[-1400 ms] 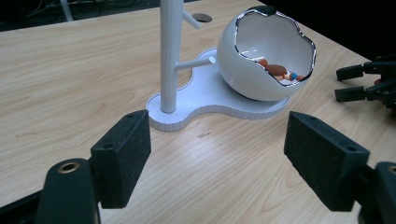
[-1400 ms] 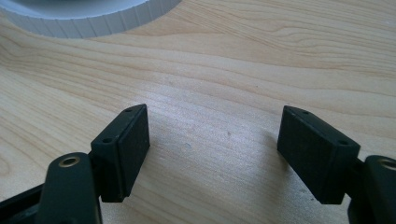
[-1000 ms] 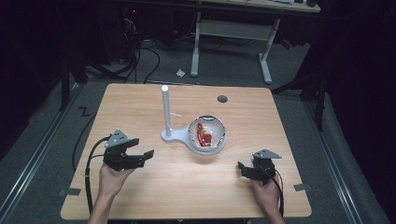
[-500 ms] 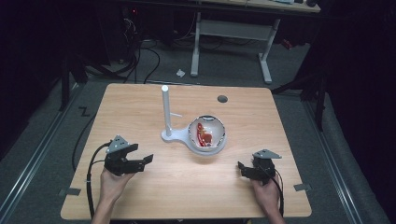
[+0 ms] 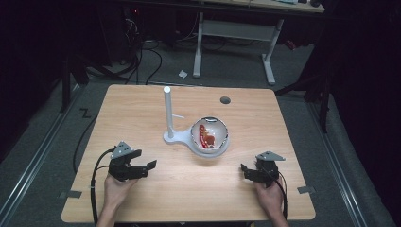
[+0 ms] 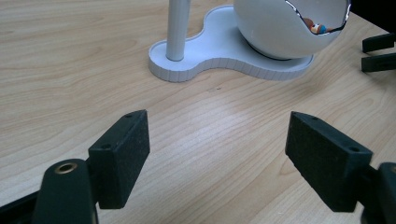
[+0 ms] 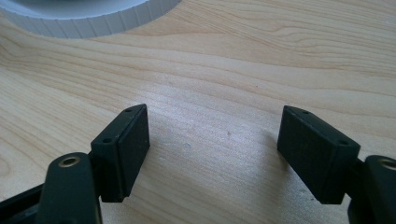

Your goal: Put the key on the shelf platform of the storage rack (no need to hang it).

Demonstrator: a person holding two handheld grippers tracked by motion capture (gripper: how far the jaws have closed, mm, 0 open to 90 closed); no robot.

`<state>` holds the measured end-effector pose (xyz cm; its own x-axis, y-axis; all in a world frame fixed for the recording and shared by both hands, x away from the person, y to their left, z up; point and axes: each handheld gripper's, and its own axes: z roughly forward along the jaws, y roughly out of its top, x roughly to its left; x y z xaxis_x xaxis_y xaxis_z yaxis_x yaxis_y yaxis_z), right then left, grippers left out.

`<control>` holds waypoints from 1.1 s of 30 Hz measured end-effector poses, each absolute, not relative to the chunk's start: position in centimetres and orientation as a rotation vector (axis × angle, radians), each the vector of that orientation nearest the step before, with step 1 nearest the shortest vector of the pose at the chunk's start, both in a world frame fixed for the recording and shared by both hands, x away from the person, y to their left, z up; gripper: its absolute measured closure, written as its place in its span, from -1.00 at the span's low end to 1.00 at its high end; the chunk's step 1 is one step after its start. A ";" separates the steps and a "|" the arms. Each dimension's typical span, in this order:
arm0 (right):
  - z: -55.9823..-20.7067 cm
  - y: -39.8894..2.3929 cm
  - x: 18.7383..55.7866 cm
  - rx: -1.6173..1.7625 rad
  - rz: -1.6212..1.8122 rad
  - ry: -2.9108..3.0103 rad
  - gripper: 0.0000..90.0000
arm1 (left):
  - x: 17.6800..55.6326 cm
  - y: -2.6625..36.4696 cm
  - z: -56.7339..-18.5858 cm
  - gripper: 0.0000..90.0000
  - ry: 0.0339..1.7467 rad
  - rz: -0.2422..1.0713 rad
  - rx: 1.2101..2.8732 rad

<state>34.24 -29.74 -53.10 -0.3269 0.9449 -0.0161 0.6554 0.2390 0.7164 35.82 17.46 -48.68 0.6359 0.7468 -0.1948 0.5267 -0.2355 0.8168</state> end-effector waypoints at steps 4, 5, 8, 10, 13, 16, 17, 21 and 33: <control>-53.1 -29.7 34.2 1.462 0.859 2.068 -0.44 | 35.8 17.4 -49.2 -0.50 1.015 0.289 1.915; -53.1 -29.7 34.2 1.462 0.859 2.068 -0.44 | 35.8 17.4 -49.3 -0.50 1.017 0.287 1.917; -53.1 -29.7 34.2 1.462 0.858 2.068 -0.44 | 35.8 17.3 -49.6 -0.50 1.022 0.287 1.922; -53.1 -29.7 34.2 1.462 0.859 2.067 -0.44 | 35.8 17.2 -49.8 -0.50 1.028 0.283 1.924; -53.1 -29.7 34.2 1.462 0.858 2.068 -0.44 | 35.8 17.1 -50.2 -0.50 1.036 0.285 1.928; -53.1 -29.7 34.2 1.462 0.858 2.068 -0.44 | 35.8 16.9 -50.5 -0.51 1.042 0.283 1.935; -53.1 -29.7 34.2 1.463 0.859 2.067 -0.44 | 35.8 16.9 -50.6 -0.52 1.043 0.287 1.938; -53.1 -29.7 34.2 1.462 0.858 2.067 -0.44 | 35.9 16.5 -51.0 -0.52 1.045 0.295 1.957; -53.1 -29.7 34.2 1.463 0.858 2.066 -0.44 | 36.0 15.9 -52.1 -0.52 1.068 0.345 2.010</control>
<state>34.23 -29.73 -53.10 -0.3257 0.9453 -0.0163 0.6556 0.2382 0.7166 35.98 15.92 -52.14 0.6034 0.7872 -0.1271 0.5642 -0.3088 0.7657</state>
